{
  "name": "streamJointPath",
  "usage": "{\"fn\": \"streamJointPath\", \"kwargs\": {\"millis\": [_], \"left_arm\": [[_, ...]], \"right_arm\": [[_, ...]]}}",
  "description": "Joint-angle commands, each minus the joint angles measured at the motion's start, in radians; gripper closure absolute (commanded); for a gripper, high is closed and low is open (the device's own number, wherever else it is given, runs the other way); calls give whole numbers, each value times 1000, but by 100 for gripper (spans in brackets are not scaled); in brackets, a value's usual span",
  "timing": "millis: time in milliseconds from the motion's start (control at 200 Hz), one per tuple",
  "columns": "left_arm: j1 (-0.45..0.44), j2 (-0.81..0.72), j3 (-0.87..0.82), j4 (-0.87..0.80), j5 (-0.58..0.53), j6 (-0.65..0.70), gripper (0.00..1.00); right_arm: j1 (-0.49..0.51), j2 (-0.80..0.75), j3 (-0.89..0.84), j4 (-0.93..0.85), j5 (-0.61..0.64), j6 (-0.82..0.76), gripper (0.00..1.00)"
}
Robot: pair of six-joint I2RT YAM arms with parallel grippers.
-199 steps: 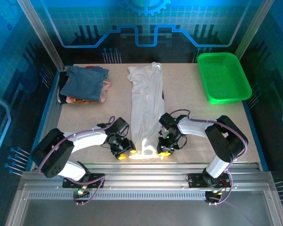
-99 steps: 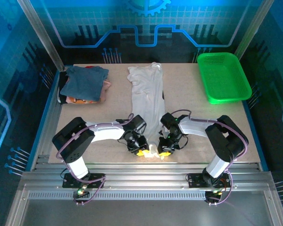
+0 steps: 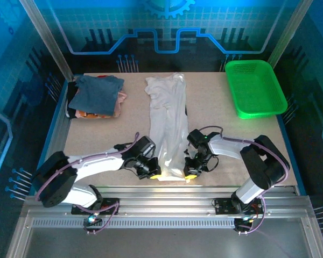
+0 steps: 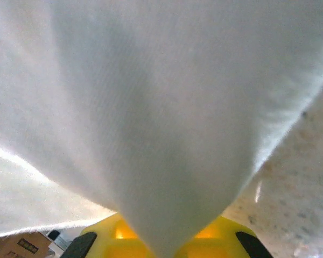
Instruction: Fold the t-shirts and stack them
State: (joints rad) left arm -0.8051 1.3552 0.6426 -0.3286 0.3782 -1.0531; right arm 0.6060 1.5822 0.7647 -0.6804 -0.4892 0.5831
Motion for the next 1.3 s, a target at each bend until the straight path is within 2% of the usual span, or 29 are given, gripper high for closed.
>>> {"fn": "streamJointPath", "kwargs": {"millis": [0,265,400,505,635,780,890,1011,1296], "left_arm": [[-8,-59,-66,-69,-24,-38,100],[-13,-183,-82,-131,-31,-59,100],[-2,-212,-18,-181,-29,-50,100],[46,-210,48,-205,-9,-24,100],[154,-188,122,-209,42,22,100],[288,-98,248,-221,101,117,100],[345,25,377,-270,130,211,100],[415,123,446,-250,162,243,100],[506,309,632,-264,182,300,100]], "right_arm": [[-1,-50,-16,-86,35,22,100],[78,-113,15,-130,25,93,100],[89,-153,108,-222,85,107,100],[59,-159,225,-300,124,92,100],[1,-109,372,-368,154,32,100],[-71,8,525,-424,174,-64,100],[-115,108,653,-461,196,-126,100],[-170,203,773,-482,213,-170,100],[-257,420,1072,-553,231,-242,100]]}}
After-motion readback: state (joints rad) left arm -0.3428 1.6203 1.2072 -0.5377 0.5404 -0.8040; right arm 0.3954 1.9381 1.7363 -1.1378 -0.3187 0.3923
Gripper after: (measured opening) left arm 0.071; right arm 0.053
